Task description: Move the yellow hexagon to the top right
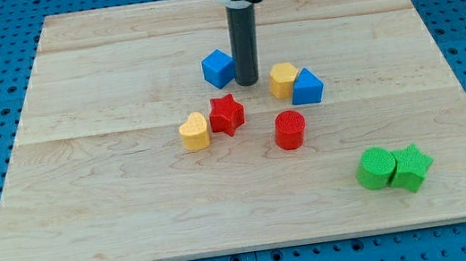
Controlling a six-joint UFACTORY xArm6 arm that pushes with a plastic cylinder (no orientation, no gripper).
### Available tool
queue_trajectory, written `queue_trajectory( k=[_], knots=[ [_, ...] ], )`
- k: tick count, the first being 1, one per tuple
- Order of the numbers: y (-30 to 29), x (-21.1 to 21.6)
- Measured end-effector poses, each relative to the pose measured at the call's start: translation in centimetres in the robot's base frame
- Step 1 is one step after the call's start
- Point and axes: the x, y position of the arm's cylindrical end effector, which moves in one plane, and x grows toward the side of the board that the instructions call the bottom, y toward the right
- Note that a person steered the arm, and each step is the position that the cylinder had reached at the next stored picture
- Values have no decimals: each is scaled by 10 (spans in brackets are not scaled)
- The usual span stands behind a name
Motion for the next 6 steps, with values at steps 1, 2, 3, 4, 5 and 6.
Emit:
queue_trajectory(
  k=[1, 2, 3, 4, 5, 6],
  knots=[
    [-6, 16],
    [64, 2],
    [96, 5],
    [102, 12],
    [123, -31],
    [162, -70]
  ],
)
